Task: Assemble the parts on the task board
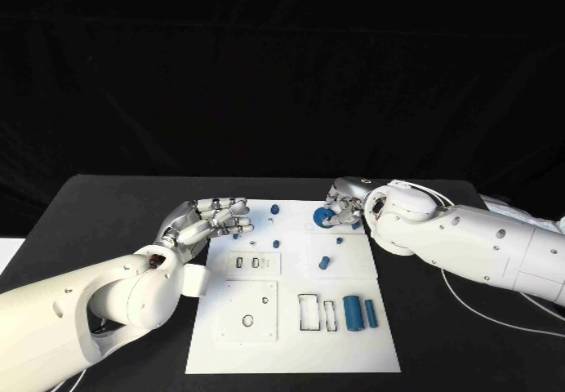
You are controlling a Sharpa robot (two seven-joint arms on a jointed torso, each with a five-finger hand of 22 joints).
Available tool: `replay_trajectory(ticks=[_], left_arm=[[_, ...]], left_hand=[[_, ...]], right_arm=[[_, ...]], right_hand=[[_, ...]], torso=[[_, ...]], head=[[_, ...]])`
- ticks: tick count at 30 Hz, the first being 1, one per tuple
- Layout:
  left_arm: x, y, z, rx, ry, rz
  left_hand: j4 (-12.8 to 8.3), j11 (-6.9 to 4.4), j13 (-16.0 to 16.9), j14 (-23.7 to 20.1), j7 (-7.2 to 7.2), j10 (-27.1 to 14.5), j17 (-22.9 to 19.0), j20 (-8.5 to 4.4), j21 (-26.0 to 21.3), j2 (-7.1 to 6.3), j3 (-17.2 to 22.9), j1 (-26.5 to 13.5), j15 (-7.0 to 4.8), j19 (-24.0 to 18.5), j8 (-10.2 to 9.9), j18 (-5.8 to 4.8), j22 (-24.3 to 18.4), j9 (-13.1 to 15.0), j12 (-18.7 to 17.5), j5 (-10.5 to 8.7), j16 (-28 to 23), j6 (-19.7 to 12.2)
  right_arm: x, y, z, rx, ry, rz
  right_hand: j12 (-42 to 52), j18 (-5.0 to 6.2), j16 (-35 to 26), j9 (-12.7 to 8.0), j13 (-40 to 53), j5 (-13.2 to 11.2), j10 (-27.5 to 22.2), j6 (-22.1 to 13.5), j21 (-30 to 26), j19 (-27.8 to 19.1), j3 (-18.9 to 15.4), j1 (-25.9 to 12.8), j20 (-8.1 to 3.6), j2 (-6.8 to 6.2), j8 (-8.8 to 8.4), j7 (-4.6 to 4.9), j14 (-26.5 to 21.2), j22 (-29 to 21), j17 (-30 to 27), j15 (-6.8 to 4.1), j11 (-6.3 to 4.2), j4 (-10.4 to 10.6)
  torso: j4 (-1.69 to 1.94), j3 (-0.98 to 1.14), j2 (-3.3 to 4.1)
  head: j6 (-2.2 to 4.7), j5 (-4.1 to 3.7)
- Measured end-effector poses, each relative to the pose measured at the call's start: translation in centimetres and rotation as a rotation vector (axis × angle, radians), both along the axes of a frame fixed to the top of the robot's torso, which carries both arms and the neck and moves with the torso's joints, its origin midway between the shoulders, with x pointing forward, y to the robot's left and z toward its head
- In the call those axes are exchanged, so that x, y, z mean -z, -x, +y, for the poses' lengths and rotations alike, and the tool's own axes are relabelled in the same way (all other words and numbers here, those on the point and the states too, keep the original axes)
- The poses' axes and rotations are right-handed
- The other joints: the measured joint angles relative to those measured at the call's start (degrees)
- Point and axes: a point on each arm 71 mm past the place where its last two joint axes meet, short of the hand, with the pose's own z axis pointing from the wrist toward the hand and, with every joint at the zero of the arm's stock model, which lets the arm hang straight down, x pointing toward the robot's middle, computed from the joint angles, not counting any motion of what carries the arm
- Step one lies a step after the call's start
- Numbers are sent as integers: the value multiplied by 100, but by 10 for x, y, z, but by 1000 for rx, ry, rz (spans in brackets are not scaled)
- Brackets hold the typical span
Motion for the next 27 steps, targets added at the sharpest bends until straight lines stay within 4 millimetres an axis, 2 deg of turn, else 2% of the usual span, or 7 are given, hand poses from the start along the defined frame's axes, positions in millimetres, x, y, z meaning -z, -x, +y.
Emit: replay_trajectory(ticks=[2,6,8,11,17,23,27], left_arm=[[0,0,0,0,0,1],[0,0,0,1,0,2],[0,0,0,2,0,2],[0,0,0,2,0,3],[0,0,0,3,0,3],[1,-1,0,1,-1,4],[1,-1,0,2,-1,4]], left_hand=[[0,0,0,0,0,0,0,0,0,0,0,0,0,0,0,0,0,0,0,0,0,0],[0,0,0,0,0,0,-1,0,0,0,0,0,0,0,0,0,0,0,0,0,0,0],[0,0,0,0,0,0,-1,0,0,0,0,0,0,0,0,0,0,0,0,0,0,0],[0,0,0,0,0,0,-1,0,0,0,0,0,0,0,0,0,0,0,0,0,0,0],[0,0,0,0,0,0,-1,0,0,0,0,0,0,0,0,1,1,0,0,0,0,0],[0,0,0,0,0,0,-2,0,0,0,0,0,0,0,0,1,1,0,0,0,0,0],[-11,0,0,0,0,0,2,0,0,1,12,1,0,0,0,0,1,0,0,0,0,0]], right_arm=[[0,0,1,-2,4,-4],[0,1,2,-8,12,-15],[-1,2,4,-12,16,-27],[-2,3,5,-15,19,-45],[-4,12,15,-46,-5,-99],[-14,24,44,-110,-67,-163],[-17,24,61,-134,-91,-182]], right_hand=[[57,0,3,9,70,-32,29,75,2,13,40,38,-13,37,3,-14,0,28,0,0,-29,-39],[130,0,50,11,194,-404,49,214,58,51,318,247,-51,212,46,-51,19,106,0,-23,-49,-301],[154,0,66,11,194,-482,50,245,67,65,506,297,-65,162,68,-42,9,145,-1,-54,-49,-455],[184,0,99,10,245,-504,51,246,106,72,694,340,-72,162,73,-42,1,191,-1,-63,-50,-593],[240,0,99,7,323,-356,93,250,133,93,809,344,-93,158,75,-44,0,254,-1,-63,-92,-571],[225,0,99,6,336,-355,103,251,133,93,818,237,-93,264,76,-44,0,260,4,-64,-103,-562],[139,0,99,-41,310,-355,112,251,133,92,818,86,-93,313,76,-44,0,260,4,-64,-112,-562]], torso=[[0,1,0],[0,1,0],[1,2,0],[0,2,0],[-1,5,0],[2,8,0],[9,5,1]], head=[[-1,1],[0,1],[-4,-3],[-5,-5],[10,-6],[24,4],[36,12]])
